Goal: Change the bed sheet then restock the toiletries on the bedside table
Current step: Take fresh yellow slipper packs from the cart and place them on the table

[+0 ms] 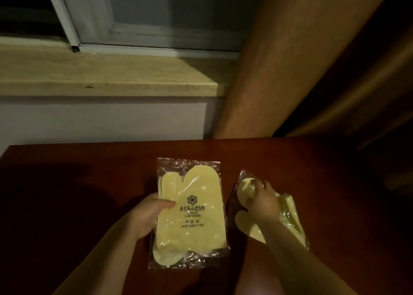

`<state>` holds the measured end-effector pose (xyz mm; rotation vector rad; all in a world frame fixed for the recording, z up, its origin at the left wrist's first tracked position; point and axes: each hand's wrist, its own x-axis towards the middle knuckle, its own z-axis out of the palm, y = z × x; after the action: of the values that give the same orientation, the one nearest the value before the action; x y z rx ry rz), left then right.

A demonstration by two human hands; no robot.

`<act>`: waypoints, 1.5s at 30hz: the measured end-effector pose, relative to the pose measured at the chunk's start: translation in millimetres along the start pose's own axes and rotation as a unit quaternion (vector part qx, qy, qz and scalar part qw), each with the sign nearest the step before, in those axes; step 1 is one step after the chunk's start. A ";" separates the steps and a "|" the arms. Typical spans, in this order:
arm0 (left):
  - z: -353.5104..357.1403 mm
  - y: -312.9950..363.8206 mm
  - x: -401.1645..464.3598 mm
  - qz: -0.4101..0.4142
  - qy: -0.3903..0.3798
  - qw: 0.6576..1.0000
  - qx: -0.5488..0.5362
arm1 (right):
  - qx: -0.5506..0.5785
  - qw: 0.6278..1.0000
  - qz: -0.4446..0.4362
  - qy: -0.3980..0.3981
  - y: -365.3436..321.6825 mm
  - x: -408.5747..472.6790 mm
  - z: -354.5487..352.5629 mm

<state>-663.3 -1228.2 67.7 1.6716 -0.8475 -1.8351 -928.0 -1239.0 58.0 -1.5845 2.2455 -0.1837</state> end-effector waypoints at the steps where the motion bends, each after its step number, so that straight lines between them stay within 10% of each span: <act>1: 4.8 -0.4 2.1 -0.001 0.002 1.000 0.001 | -0.080 0.996 -0.007 -0.047 15.0 6.0 -3.8; 11: 16.9 -11.4 8.5 -0.023 0.060 0.998 -0.018 | -0.128 0.974 0.119 -0.146 54.4 20.1 -25.0; 15: 12.3 -12.7 6.9 -0.018 0.063 0.998 -0.017 | 0.146 0.963 0.166 -0.152 67.3 23.6 -38.0; 22: 23.1 -21.4 6.0 -0.031 0.068 0.997 0.010 | 0.534 0.797 0.138 -0.246 9.4 8.3 -53.3; 34: 21.0 -28.1 -6.8 0.012 0.070 0.996 -0.059 | 0.355 0.927 0.024 -0.120 -54.8 -30.9 47.2; 40: 17.8 -12.3 -19.8 0.050 0.014 0.993 -0.109 | 0.502 0.832 0.072 -0.225 -36.4 -57.3 24.3; 45: 30.8 2.3 -47.3 0.134 -0.022 0.989 -0.067 | 0.502 0.853 0.086 -0.110 -31.2 -110.5 -9.0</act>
<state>-688.8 -1191.9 102.7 1.3676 -0.8978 -1.7087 -872.1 -1148.4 102.2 -0.7675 1.6086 -0.8996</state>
